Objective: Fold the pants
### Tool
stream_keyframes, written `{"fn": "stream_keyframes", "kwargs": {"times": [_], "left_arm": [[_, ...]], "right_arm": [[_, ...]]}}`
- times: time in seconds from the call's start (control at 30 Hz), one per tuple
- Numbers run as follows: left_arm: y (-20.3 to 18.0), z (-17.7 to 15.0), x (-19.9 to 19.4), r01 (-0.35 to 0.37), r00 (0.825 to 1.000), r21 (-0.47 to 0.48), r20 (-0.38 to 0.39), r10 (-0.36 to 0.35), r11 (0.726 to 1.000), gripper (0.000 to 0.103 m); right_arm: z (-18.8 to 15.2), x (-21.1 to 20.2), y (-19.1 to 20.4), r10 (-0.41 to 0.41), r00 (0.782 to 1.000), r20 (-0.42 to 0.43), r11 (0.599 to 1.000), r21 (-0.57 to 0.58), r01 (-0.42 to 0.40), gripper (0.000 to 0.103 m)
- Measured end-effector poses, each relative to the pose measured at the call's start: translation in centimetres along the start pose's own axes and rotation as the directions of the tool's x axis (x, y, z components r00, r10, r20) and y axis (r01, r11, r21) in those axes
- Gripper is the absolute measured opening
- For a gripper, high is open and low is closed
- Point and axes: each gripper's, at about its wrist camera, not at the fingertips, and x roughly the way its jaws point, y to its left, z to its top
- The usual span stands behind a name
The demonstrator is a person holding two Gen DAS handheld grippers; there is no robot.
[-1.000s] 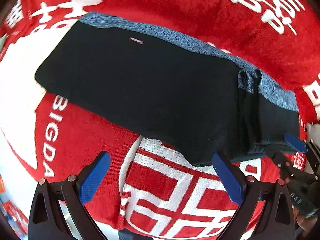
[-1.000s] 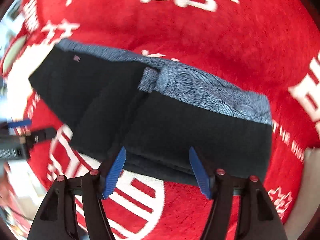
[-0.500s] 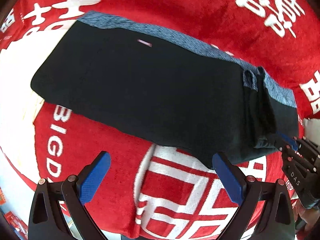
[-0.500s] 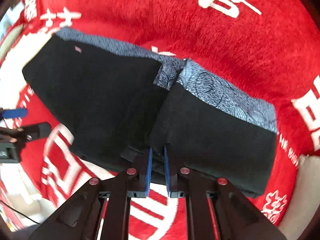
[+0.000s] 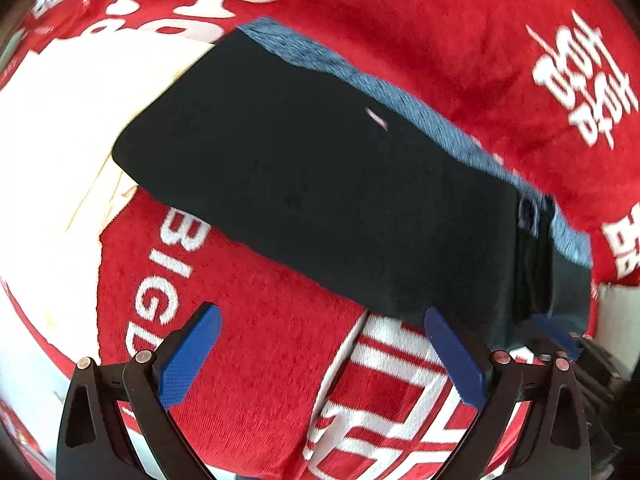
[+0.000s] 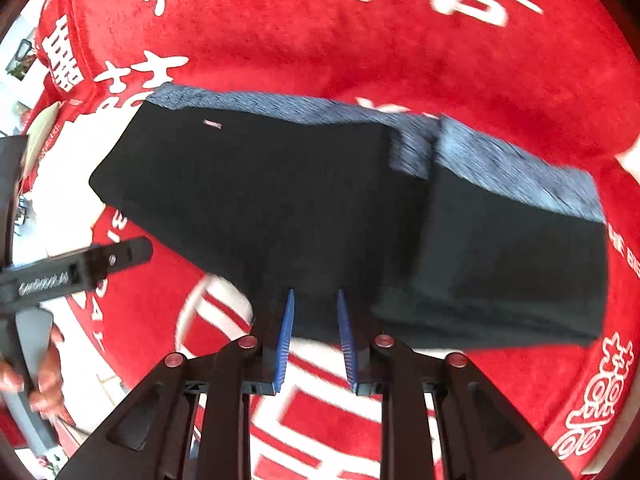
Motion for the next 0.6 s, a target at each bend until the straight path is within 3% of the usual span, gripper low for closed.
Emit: {"fn": "stream_keyframes", "kwargs": {"times": [0.03,0.07,0.1,0.23,0.43,0.53,0.6], "left_arm": [[0.4,0.2,-0.1,0.008,1.000,-0.012,0.008,-0.008,1.000,0.102],[0.9,0.5,-0.1,0.022,1.000,-0.031,0.021,-0.021,0.999,0.102],[1.4,0.7,0.0,0.037,0.999,-0.049,0.031,-0.035,0.998,0.102],[5.1,1.7,0.6,0.145,0.988,-0.169,0.076,-0.134,0.975,0.102],[10.5,1.9,2.1,0.365,0.930,-0.346,0.167,-0.326,0.864,0.102],[11.1,2.2,2.4,0.425,0.904,-0.340,0.205,-0.375,0.839,0.102],[11.1,2.5,2.4,0.435,0.899,-0.323,0.209,-0.385,0.841,0.102]], "right_arm": [[0.3,1.1,0.1,-0.008,1.000,-0.019,1.000,0.006,0.008,0.046],[0.3,3.0,0.0,-0.019,0.997,-0.073,1.000,0.017,0.020,0.049],[0.1,4.3,-0.5,-0.015,0.993,-0.113,0.999,0.039,0.019,0.049],[-0.2,4.1,-0.3,-0.008,0.998,-0.067,1.000,0.010,0.008,0.051],[-0.3,4.2,-0.1,-0.005,0.998,-0.066,1.000,-0.009,0.004,0.052],[-0.4,4.2,0.3,-0.013,0.998,-0.065,1.000,-0.013,0.012,0.053],[-0.3,4.4,0.4,-0.012,0.998,-0.068,1.000,-0.012,0.011,0.054]]}}
